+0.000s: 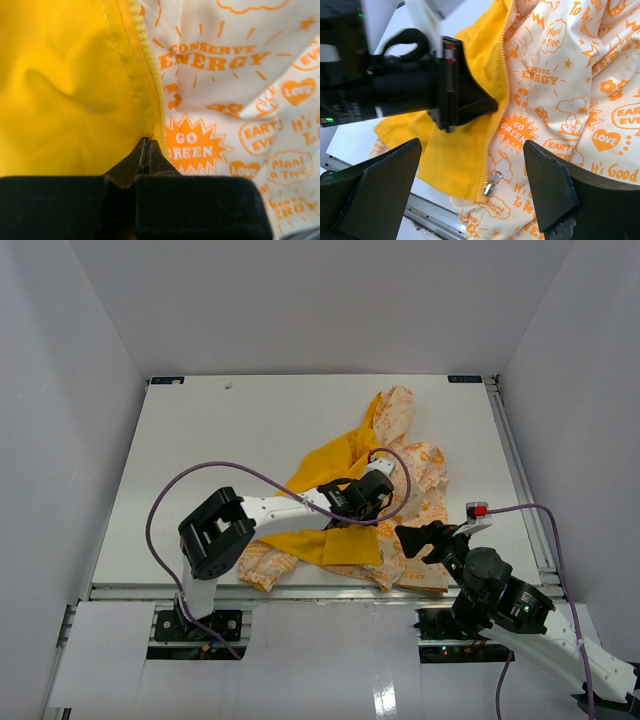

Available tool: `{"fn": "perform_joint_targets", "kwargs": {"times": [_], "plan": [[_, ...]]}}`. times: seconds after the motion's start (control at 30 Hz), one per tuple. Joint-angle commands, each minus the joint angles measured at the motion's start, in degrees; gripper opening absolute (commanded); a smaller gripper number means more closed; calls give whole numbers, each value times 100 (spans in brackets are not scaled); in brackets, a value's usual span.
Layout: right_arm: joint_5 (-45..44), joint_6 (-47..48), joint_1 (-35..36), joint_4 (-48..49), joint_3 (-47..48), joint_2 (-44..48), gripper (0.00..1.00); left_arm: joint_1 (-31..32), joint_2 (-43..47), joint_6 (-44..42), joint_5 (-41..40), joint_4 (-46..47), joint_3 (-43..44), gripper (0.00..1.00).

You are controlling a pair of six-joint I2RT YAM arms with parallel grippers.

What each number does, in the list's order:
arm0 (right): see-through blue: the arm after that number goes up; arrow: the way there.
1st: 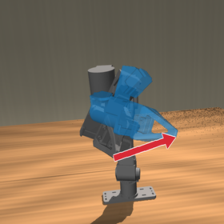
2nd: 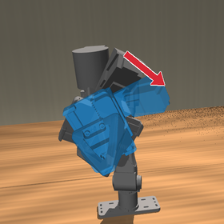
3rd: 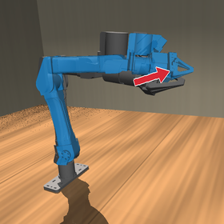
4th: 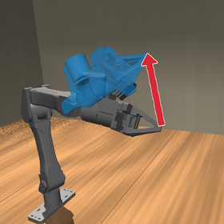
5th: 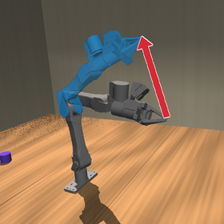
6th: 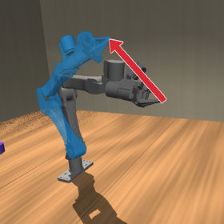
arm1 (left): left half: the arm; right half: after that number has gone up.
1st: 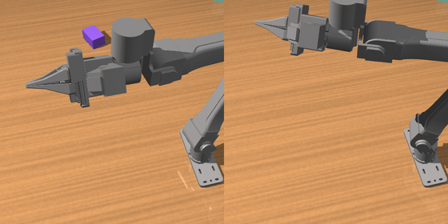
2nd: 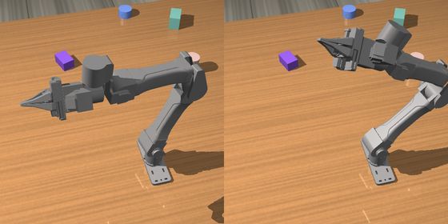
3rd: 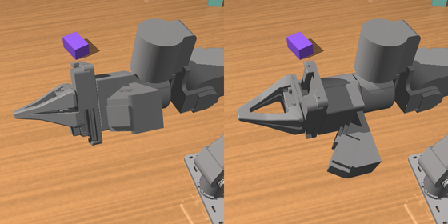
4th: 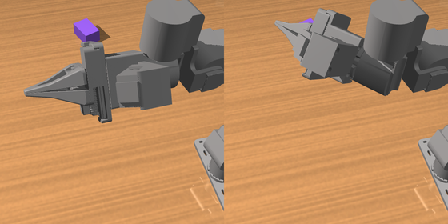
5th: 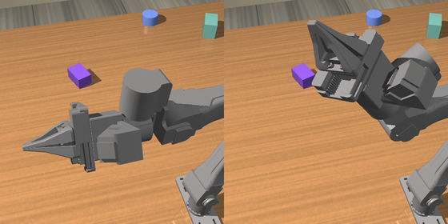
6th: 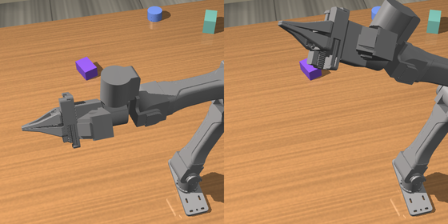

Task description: Zip up the jacket

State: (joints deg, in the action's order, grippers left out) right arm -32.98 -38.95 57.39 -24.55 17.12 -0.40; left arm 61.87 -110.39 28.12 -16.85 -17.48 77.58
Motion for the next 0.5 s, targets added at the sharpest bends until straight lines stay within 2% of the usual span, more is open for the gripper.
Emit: {"fn": "perform_joint_targets", "kwargs": {"times": [0.0, 0.27, 0.47], "plan": [[1, -105, 9, 181, 10, 452, 89, -91, 1003, -60, 336, 556, -471, 0], [55, -130, 1, 654, -288, 40, 90, -500, 2169, 44, 551, 931, -1510, 0], [615, 130, 1, 1953, -641, -999, 88, -934, 3072, 110, 1024, 1356, -2562, 0]]}}
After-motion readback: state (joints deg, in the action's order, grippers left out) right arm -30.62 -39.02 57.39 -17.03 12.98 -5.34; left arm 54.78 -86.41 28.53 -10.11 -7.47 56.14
